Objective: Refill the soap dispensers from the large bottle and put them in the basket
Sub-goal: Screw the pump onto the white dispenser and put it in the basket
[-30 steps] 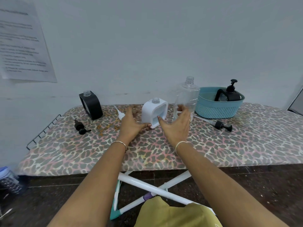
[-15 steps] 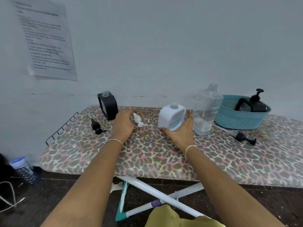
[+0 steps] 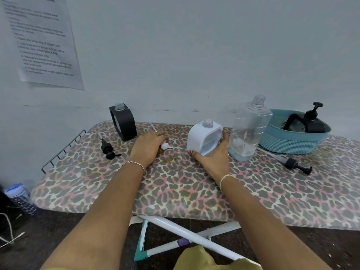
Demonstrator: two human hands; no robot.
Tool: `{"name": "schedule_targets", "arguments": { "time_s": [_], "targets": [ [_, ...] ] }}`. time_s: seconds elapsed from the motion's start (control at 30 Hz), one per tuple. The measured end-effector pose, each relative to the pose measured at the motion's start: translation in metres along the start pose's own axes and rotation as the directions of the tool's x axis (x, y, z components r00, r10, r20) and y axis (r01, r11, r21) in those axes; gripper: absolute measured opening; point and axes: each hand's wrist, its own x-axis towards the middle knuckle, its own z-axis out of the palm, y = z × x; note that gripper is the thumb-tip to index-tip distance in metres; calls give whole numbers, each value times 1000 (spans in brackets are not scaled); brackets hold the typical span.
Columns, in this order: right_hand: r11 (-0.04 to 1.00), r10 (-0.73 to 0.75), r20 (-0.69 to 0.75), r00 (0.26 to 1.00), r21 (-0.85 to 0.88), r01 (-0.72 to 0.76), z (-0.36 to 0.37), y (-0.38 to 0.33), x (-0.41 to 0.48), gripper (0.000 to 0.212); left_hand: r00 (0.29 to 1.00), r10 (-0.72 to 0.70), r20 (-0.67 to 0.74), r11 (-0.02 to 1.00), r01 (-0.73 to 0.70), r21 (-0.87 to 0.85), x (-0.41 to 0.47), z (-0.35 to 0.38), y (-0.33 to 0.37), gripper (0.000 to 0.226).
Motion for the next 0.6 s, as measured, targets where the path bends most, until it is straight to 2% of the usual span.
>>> {"name": "schedule_targets", "arguments": {
  "time_s": [0.13,0.23,0.3,0.4,0.5,0.6],
  "targets": [
    [1000,-7,-6,1000,-4,7,-2,3,1,130,998,67,7,987,-67,145,9,-1,0,33],
    [1000,1,-28,1000,-22,-2,-4,4,0,130,996,81,-29,991,-78,106,13,-1,1,41],
    [999,10,-43,999,-45,-12,-4,3,0,129,990,66,-121,997,-69,-23,17,-5,4,46],
    [996,23,-61,998,-83,-28,-3,2,2,129,957,-50,-286,939,-53,-339,24,-21,17,33],
    [990,34,-45,998,-134,-40,-4,2,3,126,900,-213,-379,788,-71,-611,32,-48,36,30],
    [994,33,-31,999,-104,-36,-4,2,2,122,839,-370,-399,598,-114,-794,41,-77,51,35]
  ]
}}
